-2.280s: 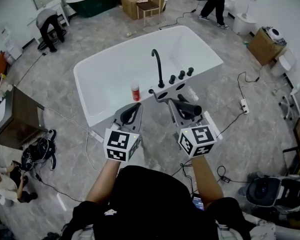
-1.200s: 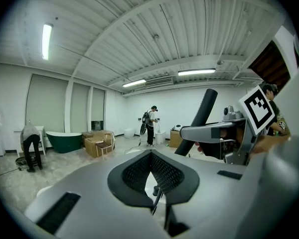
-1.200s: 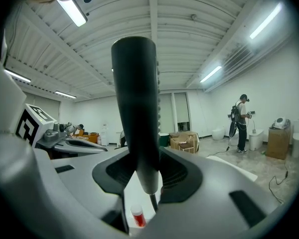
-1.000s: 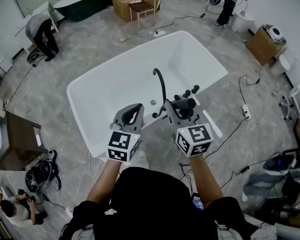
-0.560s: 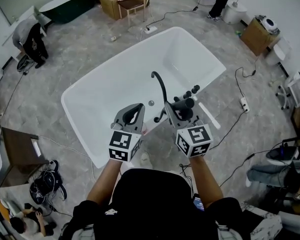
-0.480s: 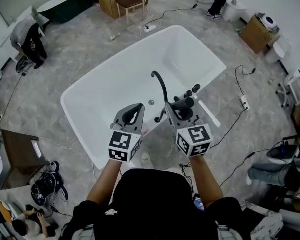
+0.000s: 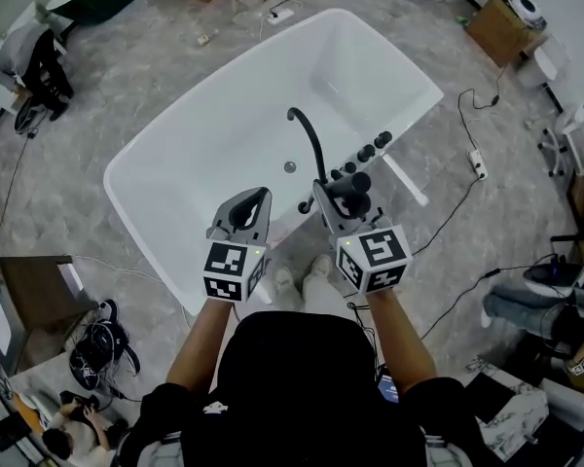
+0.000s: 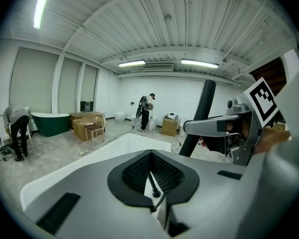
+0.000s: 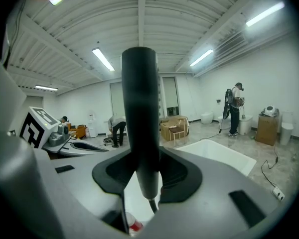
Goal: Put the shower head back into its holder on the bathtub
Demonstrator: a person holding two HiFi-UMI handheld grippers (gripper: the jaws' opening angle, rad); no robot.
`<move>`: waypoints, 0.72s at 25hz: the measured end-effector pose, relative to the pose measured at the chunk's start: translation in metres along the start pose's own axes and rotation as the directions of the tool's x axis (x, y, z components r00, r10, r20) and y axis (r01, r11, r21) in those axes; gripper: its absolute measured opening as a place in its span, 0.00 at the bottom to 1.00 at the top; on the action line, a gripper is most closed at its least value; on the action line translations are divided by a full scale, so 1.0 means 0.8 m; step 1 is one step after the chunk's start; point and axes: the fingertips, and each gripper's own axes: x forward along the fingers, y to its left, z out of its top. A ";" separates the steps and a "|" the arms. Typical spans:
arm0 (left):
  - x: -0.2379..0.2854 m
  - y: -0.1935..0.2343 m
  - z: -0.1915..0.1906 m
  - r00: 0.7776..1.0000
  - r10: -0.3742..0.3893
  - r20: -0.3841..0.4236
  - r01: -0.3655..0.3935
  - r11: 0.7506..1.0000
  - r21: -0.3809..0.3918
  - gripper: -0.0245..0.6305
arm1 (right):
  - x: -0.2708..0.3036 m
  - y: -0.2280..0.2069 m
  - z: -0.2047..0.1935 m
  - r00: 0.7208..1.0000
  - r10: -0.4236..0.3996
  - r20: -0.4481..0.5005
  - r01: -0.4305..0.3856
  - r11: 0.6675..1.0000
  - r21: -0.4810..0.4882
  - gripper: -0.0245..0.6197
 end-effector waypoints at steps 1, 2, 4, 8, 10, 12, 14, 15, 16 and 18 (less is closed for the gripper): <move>0.004 -0.002 -0.004 1.000 0.003 -0.011 -0.003 1.000 0.000 0.06 | 0.001 -0.003 -0.004 1.000 0.007 -0.006 -0.007 1.000 0.007 0.26; 0.008 -0.005 -0.008 1.000 0.006 -0.021 -0.006 1.000 -0.002 0.06 | 0.003 -0.007 -0.008 1.000 0.014 -0.012 -0.014 1.000 0.014 0.26; 0.019 -0.008 -0.016 0.999 0.015 -0.035 -0.015 1.000 -0.008 0.06 | 0.009 -0.017 -0.017 0.999 0.025 -0.023 -0.025 0.999 0.024 0.26; 0.032 0.002 -0.037 0.997 0.039 -0.063 -0.041 0.999 -0.031 0.06 | 0.028 -0.025 -0.036 0.997 0.050 -0.056 -0.049 0.998 0.029 0.26; 0.035 0.008 -0.048 0.995 0.057 -0.077 -0.060 0.997 -0.039 0.06 | 0.035 -0.028 -0.048 0.995 0.061 -0.078 -0.059 0.998 0.031 0.26; 0.040 0.012 -0.059 0.994 0.072 -0.088 -0.077 0.996 -0.049 0.06 | 0.042 -0.034 -0.062 0.992 0.068 -0.104 -0.065 0.997 0.033 0.26; 0.048 0.014 -0.069 0.992 0.079 -0.098 -0.086 0.994 -0.067 0.06 | 0.049 -0.039 -0.077 0.989 0.075 -0.130 -0.071 0.997 0.035 0.26; 0.053 0.014 -0.075 0.991 0.080 -0.105 -0.088 0.993 -0.078 0.06 | 0.054 -0.042 -0.085 0.987 0.079 -0.142 -0.075 0.997 0.037 0.26; 0.058 0.014 -0.081 0.990 0.079 -0.113 -0.089 0.992 -0.087 0.06 | 0.058 -0.044 -0.092 0.985 0.084 -0.153 -0.079 0.996 0.039 0.26; 0.069 0.014 -0.094 0.989 0.078 -0.129 -0.090 0.991 -0.094 0.06 | 0.067 -0.049 -0.108 0.980 0.095 -0.173 -0.088 0.995 0.048 0.26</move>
